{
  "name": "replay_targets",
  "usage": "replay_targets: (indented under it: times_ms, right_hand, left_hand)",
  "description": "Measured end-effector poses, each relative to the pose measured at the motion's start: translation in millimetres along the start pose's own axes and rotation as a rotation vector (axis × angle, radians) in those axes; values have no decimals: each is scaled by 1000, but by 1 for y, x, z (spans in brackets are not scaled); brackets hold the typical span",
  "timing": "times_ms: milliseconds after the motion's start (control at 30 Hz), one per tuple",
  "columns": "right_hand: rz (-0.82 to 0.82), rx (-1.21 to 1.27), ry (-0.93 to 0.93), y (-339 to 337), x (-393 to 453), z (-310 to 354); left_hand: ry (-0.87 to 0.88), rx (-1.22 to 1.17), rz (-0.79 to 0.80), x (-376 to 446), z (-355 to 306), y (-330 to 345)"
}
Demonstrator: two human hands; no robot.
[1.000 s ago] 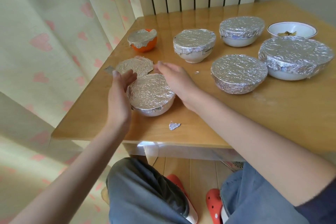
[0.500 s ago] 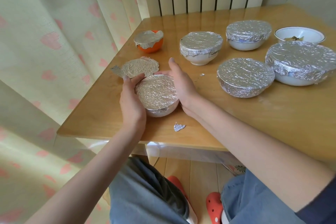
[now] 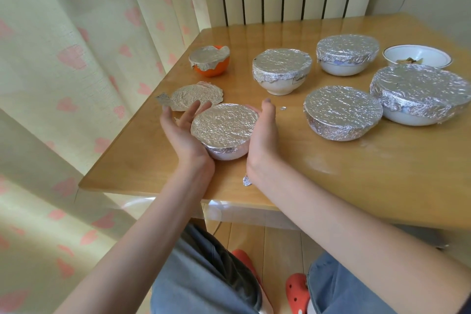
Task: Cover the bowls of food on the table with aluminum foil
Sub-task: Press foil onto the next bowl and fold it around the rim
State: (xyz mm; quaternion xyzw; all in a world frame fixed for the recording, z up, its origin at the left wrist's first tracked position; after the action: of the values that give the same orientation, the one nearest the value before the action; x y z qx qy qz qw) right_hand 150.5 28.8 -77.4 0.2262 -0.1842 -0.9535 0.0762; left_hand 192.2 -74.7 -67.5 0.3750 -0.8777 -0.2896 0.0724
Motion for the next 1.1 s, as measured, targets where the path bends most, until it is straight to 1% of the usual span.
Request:
replay_targets:
  times_ms: [67,133,167,233,300,333,400,467,567,633,800,867,967,1033,1100]
  right_hand:
    - [3,-22,-13,-4,0,2]
    - [23,-98,-38,-11,5,6]
    - [19,-150,-62,-15,6,11]
    - [1,-233,-121,-21,11,24]
    - [78,-307,-162,-16,23,35]
    - [138,-377,-165,-8,24,37]
    - [233,-478,-153,4,26,34]
    - [259,-466,-98,8,30,28]
    - [238,-419,-53,3,31,26]
    - [214,-416,-58,1,35,26]
    - [180,-502,-25,3,35,22]
    - [216,-552,-32,1,38,24]
    - [332,-579,-52,1,36,36]
    - [338,-575,-89,1,39,44]
    - [353,-612,-98,5,39,43]
  left_hand:
    - [-23,29,53,5,0,3]
    - [-26,94,93,12,-3,-3]
    - [-15,146,86,16,-7,-9]
    - [49,203,-1,20,-15,-25]
    - [78,199,-71,12,-18,-34]
    - [60,179,-62,5,-15,-32]
    - [0,121,27,-7,-4,-20]
    - [-10,112,70,-14,0,-8]
    - [21,152,6,-15,-1,-3]
    - [30,181,17,-16,0,-3]
    - [30,245,20,-19,-4,-5]
    - [18,255,41,-18,-5,-7]
    - [-26,274,55,-18,-11,-12]
    - [-6,245,27,-22,-13,-18]
    - [18,247,75,-26,-6,-17]
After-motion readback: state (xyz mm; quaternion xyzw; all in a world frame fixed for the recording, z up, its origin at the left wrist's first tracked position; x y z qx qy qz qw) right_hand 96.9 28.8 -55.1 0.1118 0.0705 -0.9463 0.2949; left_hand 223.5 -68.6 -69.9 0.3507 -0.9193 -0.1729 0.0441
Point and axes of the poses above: each hand's wrist, its own x-axis towards the middle knuckle, its own y-axis out of the palm, z = x × y, the point moved 5 cm from there along x, towards the middle knuckle, and after that the axes turned 8 degrees about y, right-handed, at the moved point
